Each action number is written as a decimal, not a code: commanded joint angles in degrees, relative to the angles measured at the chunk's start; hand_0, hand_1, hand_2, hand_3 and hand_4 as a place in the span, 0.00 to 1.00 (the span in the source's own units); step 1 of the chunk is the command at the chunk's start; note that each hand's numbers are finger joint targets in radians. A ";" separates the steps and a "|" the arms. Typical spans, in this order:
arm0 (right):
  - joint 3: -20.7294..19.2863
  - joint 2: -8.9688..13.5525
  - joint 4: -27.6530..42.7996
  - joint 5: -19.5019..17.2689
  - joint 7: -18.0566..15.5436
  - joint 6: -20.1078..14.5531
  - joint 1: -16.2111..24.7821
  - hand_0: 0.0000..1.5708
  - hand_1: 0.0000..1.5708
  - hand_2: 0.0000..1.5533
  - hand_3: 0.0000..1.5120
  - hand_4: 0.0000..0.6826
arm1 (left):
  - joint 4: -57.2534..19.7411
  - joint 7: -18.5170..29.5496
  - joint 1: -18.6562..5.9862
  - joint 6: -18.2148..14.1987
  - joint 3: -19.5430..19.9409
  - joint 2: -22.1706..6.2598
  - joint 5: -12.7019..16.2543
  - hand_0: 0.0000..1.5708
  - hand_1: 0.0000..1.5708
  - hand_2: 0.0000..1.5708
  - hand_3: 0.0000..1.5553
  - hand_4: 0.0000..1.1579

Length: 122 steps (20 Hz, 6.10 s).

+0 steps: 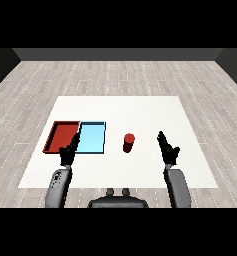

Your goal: Pick the red can and put it in the red box

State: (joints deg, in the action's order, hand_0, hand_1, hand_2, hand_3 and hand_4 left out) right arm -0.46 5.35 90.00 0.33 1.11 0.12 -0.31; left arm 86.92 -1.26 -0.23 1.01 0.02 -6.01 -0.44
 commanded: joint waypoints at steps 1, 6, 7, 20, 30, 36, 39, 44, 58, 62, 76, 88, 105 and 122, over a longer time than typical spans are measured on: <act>0.31 -0.73 -0.06 -2.45 0.02 -1.02 0.01 0.00 0.00 0.00 0.00 0.00 | 0.38 0.33 0.04 0.08 0.70 0.58 -0.63 0.00 0.00 0.00 0.00 0.00; 3.23 -3.61 2.98 -5.09 3.89 -4.58 -0.81 0.00 0.00 0.00 0.00 0.00 | -0.68 4.42 -0.46 -2.38 2.46 1.54 -1.18 0.00 0.00 0.00 0.00 0.00; 1.80 -4.22 5.51 1.74 -7.14 0.65 -1.27 0.00 0.00 0.00 0.00 0.00 | 7.48 13.52 -2.09 -2.01 2.61 3.42 1.65 0.00 0.00 0.00 0.00 0.00; 3.36 -5.06 1.00 1.94 -18.77 2.58 4.38 0.00 0.00 0.00 0.00 0.00 | 4.69 24.72 2.86 1.43 4.27 3.30 3.46 0.00 0.00 0.00 0.00 0.00; 3.19 -5.30 0.61 3.40 -15.88 1.55 0.43 0.00 0.00 0.00 0.00 0.00 | 6.50 19.69 -0.17 0.01 4.07 2.76 3.21 0.00 0.00 0.00 0.00 0.00; 4.75 -5.31 -9.61 2.82 -18.07 -2.03 -7.21 0.00 0.00 0.00 0.00 0.00 | 0.07 25.04 -1.48 1.00 3.51 3.81 2.89 0.00 0.00 0.00 0.00 0.00; -1.63 -2.77 -11.00 7.81 -18.42 3.96 -8.17 0.00 0.00 0.00 0.00 0.00 | 4.15 22.92 0.41 -2.62 0.55 5.88 0.54 0.00 0.00 0.00 0.00 0.00; -0.65 -4.18 -12.61 9.01 -18.04 3.50 -8.62 0.00 0.00 0.00 0.00 0.00 | 11.91 21.01 6.06 0.45 1.93 3.91 3.22 0.00 0.00 0.00 0.00 0.00; 11.77 -5.34 -34.20 17.05 -32.16 -6.83 -18.37 0.00 0.00 0.00 0.00 0.00 | 3.88 22.81 -0.14 2.36 4.86 3.07 6.24 0.00 0.00 0.00 0.00 0.00; 10.14 -5.35 -29.35 17.39 -25.13 -7.75 -19.35 0.00 0.00 0.00 0.00 0.00 | 9.59 21.17 3.15 1.17 3.64 3.25 4.67 0.00 0.00 0.00 0.00 0.00; 9.44 -5.35 -46.10 22.33 -34.48 -5.18 -25.56 0.00 0.00 0.00 0.00 0.00 | 10.24 21.68 4.05 2.25 5.25 2.33 6.20 0.00 0.00 0.00 0.00 0.00; 11.84 -5.35 -45.67 23.52 -32.73 -6.20 -27.22 0.00 0.00 0.00 0.00 0.00 | 9.26 20.01 2.18 1.81 4.42 3.10 6.21 0.00 0.00 0.00 0.00 0.00; 15.83 -5.35 -55.83 30.27 -37.75 -6.94 -33.10 0.00 0.00 0.00 0.00 0.00 | 10.82 21.44 5.57 2.82 3.75 3.26 5.87 0.00 0.00 0.00 0.00 0.00; 19.45 -5.32 -58.16 28.27 -37.45 -16.80 -36.73 0.94 0.94 0.94 0.95 0.97 | 7.34 21.60 1.74 1.98 4.94 2.49 5.00 0.00 0.00 0.00 0.00 0.00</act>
State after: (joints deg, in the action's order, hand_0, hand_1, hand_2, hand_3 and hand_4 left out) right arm 17.56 0.45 34.22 29.28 -34.09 -15.70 -35.87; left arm 93.43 21.32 1.60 3.87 6.41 -4.37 5.86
